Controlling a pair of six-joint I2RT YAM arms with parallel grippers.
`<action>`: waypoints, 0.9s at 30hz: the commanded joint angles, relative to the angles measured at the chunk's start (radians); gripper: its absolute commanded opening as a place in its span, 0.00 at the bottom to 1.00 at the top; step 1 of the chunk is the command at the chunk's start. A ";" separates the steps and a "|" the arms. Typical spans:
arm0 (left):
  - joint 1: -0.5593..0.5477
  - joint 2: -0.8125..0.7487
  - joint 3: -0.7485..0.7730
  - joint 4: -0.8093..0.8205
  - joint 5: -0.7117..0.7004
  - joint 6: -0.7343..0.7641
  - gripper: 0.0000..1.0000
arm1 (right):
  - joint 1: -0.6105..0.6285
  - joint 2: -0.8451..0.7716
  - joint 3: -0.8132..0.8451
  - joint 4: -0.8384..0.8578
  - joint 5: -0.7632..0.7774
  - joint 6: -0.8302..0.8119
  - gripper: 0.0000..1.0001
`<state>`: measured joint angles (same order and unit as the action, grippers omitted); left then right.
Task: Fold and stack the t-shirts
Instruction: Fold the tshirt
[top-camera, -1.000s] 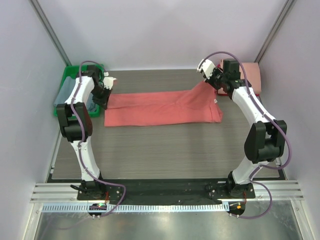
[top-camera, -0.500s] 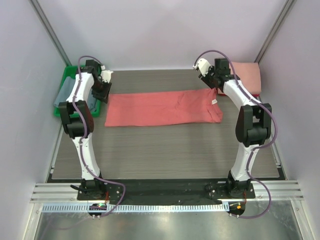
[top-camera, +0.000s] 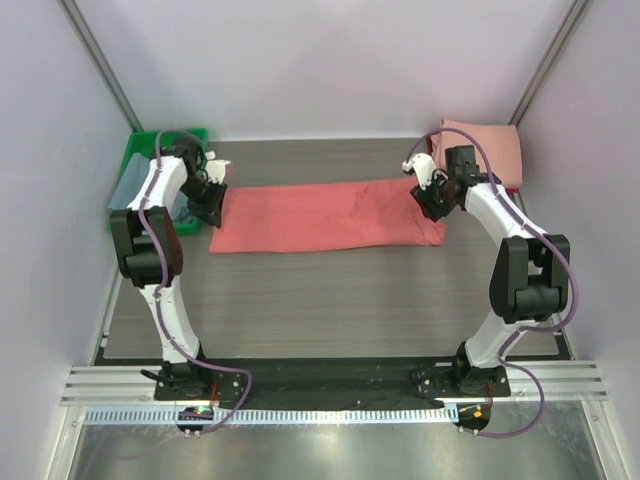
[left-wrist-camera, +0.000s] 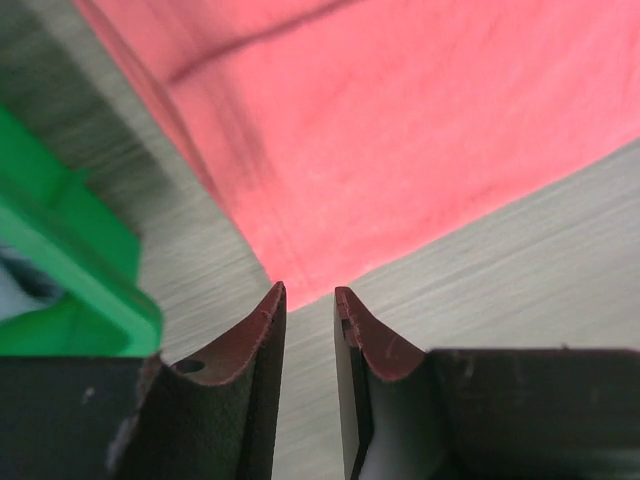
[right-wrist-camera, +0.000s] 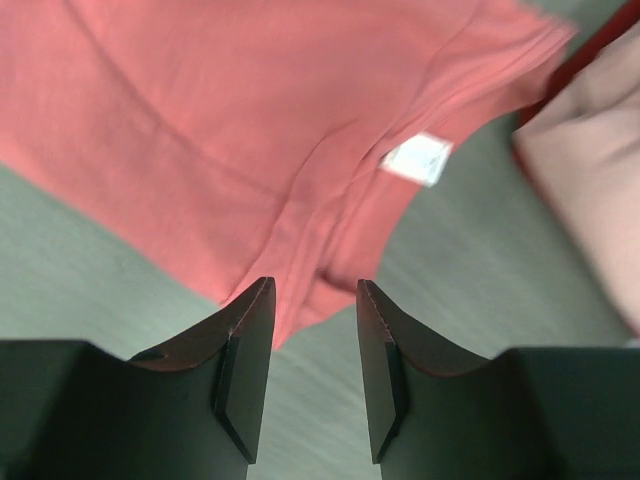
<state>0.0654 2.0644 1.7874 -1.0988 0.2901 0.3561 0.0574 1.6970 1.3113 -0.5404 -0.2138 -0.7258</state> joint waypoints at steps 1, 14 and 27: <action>-0.004 0.010 -0.008 -0.050 0.050 0.030 0.27 | -0.014 0.027 -0.010 -0.084 -0.055 0.019 0.43; -0.029 0.126 -0.037 -0.042 0.011 0.015 0.24 | -0.044 0.159 -0.018 -0.130 -0.027 -0.034 0.39; -0.023 0.114 -0.149 0.013 -0.074 -0.003 0.21 | -0.140 0.185 -0.069 -0.136 0.028 -0.089 0.36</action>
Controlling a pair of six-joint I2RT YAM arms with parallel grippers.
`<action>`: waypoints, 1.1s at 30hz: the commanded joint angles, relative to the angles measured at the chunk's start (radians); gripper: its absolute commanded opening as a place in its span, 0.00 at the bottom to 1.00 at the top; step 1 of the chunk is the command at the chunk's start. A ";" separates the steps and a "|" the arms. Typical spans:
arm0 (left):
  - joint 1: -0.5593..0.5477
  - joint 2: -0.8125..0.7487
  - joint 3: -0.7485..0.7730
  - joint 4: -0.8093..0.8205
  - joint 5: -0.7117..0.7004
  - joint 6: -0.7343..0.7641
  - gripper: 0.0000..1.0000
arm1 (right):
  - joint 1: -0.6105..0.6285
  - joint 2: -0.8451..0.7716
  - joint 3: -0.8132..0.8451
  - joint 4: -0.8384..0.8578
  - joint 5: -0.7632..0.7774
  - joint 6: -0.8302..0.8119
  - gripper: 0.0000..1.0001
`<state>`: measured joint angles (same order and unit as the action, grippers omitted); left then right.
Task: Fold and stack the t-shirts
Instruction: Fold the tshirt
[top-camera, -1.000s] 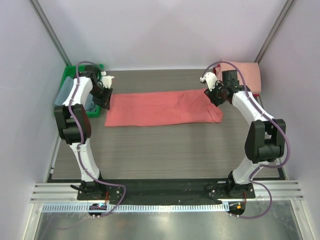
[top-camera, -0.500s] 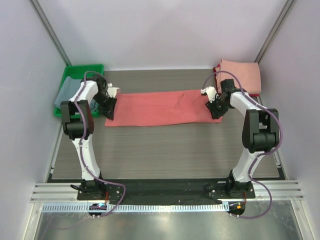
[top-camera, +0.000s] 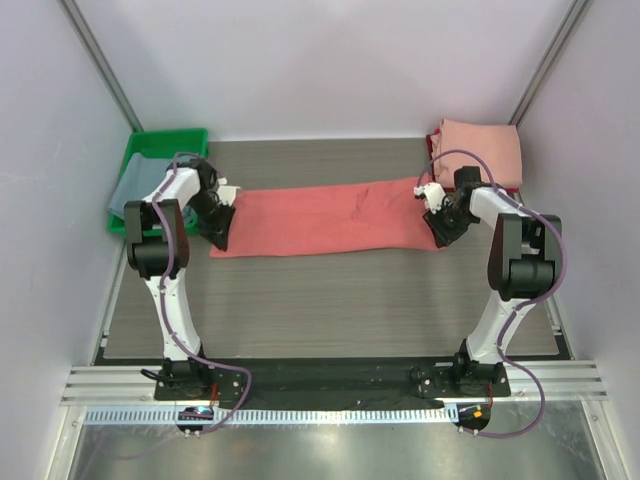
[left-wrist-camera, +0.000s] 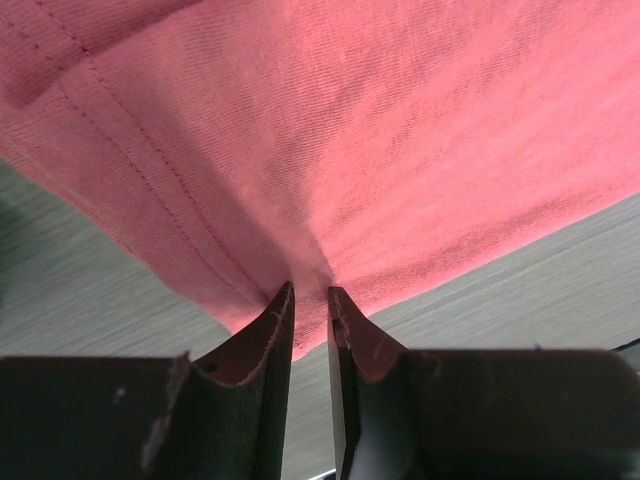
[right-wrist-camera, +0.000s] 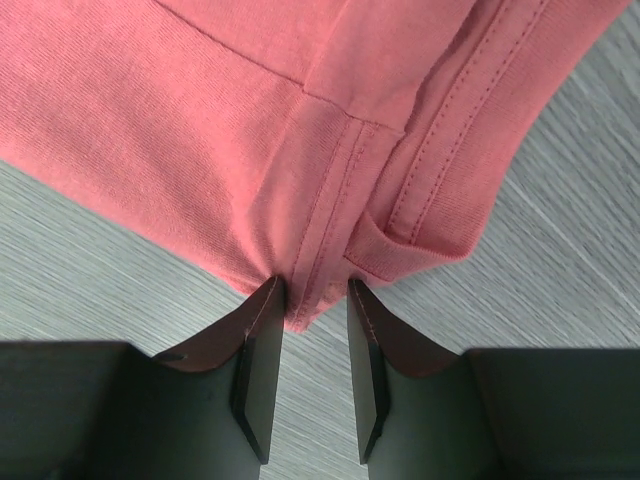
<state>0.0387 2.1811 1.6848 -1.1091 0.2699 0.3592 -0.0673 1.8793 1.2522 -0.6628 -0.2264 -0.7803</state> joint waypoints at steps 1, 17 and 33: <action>0.003 -0.003 -0.054 0.025 -0.054 -0.006 0.21 | -0.016 0.003 -0.007 -0.012 0.039 -0.034 0.36; 0.004 -0.218 -0.031 0.028 0.103 -0.011 0.26 | 0.137 0.000 0.489 -0.138 -0.090 -0.011 0.38; -0.017 -0.172 -0.099 0.083 0.111 -0.040 0.24 | 0.334 0.520 1.045 -0.182 -0.136 0.107 0.31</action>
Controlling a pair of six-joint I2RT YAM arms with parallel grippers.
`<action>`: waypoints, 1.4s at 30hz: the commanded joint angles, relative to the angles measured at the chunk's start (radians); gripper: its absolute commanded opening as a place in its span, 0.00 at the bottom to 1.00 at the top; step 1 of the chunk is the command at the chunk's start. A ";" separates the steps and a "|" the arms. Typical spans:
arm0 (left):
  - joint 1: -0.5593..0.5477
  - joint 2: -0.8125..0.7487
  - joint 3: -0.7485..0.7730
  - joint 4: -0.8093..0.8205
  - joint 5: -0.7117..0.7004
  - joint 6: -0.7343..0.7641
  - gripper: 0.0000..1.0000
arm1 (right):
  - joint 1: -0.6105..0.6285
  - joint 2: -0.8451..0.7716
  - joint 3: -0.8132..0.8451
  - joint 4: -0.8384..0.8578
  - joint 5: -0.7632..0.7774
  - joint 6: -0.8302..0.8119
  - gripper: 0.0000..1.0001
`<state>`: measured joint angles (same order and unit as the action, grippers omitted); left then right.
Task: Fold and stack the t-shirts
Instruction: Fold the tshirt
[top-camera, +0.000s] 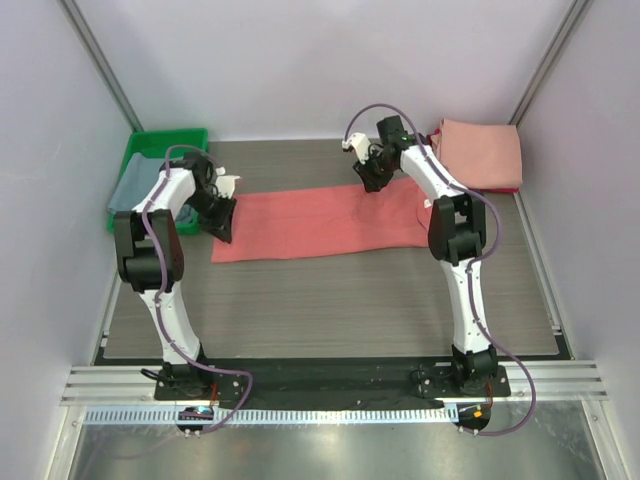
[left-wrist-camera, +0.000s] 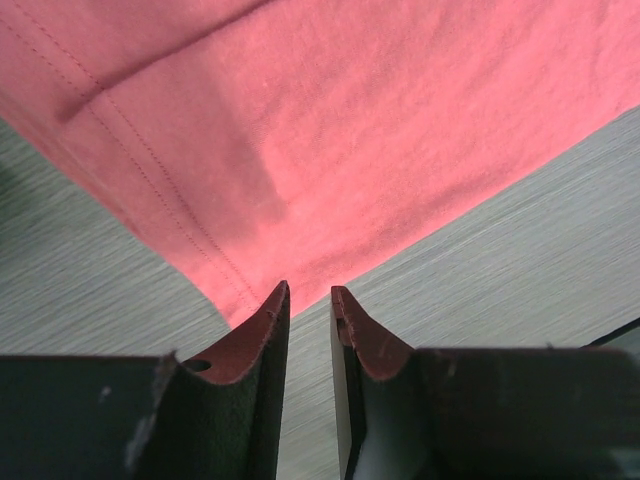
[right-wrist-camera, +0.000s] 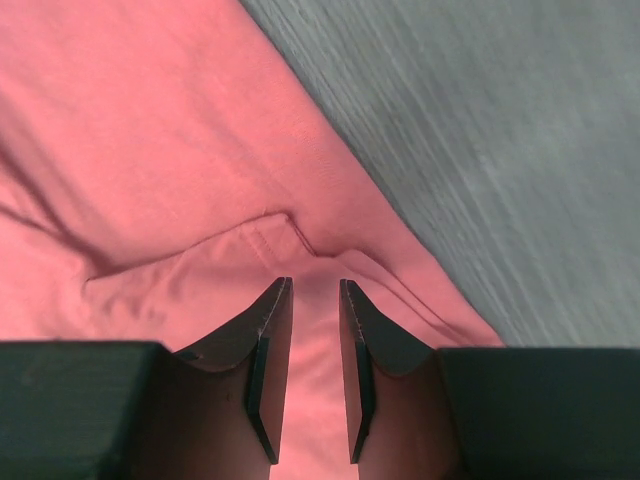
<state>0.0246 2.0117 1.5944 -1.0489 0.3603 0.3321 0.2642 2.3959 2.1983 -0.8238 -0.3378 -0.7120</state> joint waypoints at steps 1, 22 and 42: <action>-0.003 -0.002 -0.008 0.023 0.020 -0.013 0.24 | 0.012 0.012 0.107 -0.021 -0.023 0.037 0.31; -0.003 0.019 0.029 0.004 0.008 -0.027 0.23 | 0.072 0.023 0.041 0.035 -0.020 0.009 0.32; -0.009 0.032 0.044 -0.008 -0.011 -0.030 0.24 | 0.072 0.069 0.026 0.043 0.002 0.020 0.29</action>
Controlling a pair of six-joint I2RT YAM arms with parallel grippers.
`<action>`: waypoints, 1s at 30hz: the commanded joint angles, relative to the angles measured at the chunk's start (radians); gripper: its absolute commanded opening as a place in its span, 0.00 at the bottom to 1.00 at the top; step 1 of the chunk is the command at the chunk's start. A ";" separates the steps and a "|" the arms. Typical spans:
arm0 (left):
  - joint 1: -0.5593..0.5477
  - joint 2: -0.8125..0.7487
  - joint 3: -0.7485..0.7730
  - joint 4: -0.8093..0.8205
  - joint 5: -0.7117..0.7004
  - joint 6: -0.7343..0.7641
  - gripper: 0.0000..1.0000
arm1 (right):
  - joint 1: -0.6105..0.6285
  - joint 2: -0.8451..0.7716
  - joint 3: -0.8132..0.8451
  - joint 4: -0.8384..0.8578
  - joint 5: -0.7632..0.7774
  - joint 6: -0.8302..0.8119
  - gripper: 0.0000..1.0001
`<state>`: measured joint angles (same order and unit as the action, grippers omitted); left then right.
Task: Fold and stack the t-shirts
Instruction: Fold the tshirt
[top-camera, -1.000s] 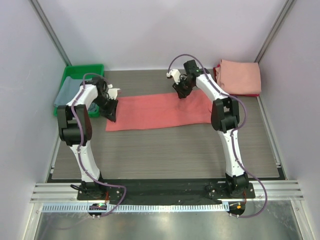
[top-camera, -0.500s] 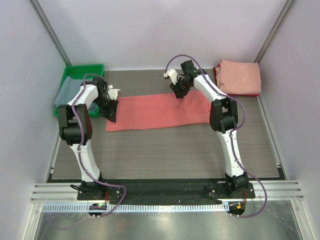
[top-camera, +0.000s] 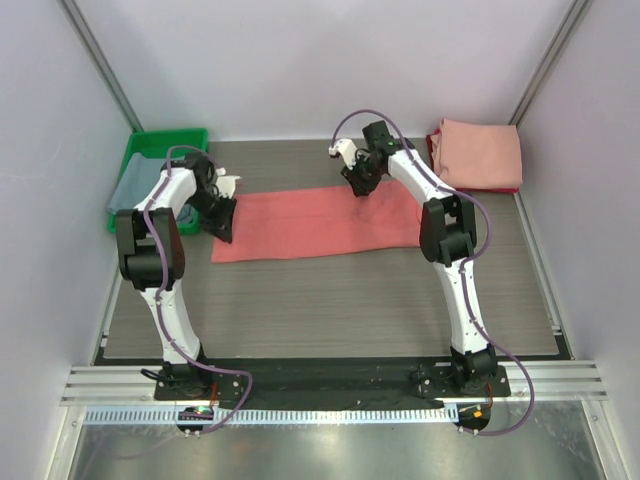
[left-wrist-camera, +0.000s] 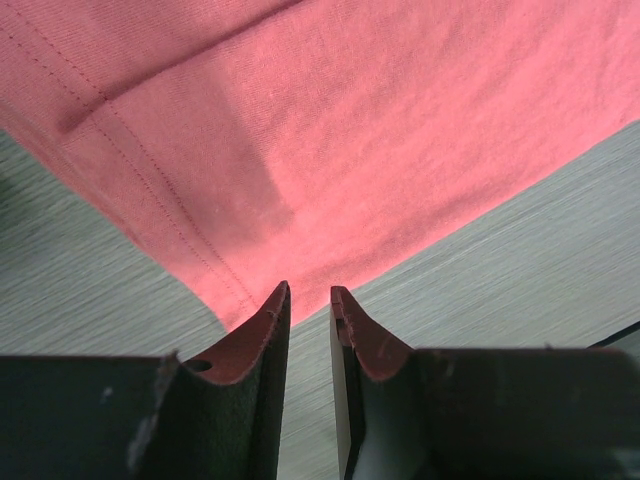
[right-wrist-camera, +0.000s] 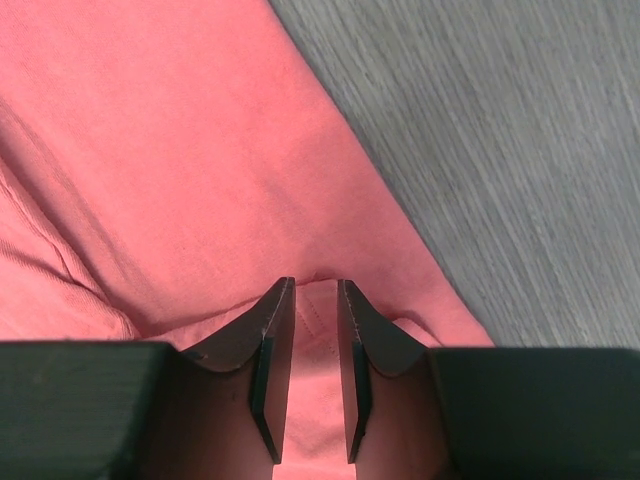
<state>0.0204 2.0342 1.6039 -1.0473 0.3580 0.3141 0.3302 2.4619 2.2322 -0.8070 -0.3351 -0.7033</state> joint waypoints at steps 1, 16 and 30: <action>-0.005 0.011 0.036 -0.010 -0.008 -0.010 0.23 | 0.004 0.005 -0.008 0.025 -0.001 0.011 0.29; -0.007 0.014 0.036 -0.010 -0.025 -0.007 0.24 | 0.003 0.039 0.001 0.026 0.005 0.014 0.20; -0.007 0.024 0.044 -0.010 -0.021 -0.007 0.23 | 0.018 -0.095 -0.032 0.075 0.018 0.028 0.05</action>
<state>0.0196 2.0529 1.6161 -1.0508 0.3328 0.3138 0.3347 2.4840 2.2124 -0.7746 -0.3233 -0.6811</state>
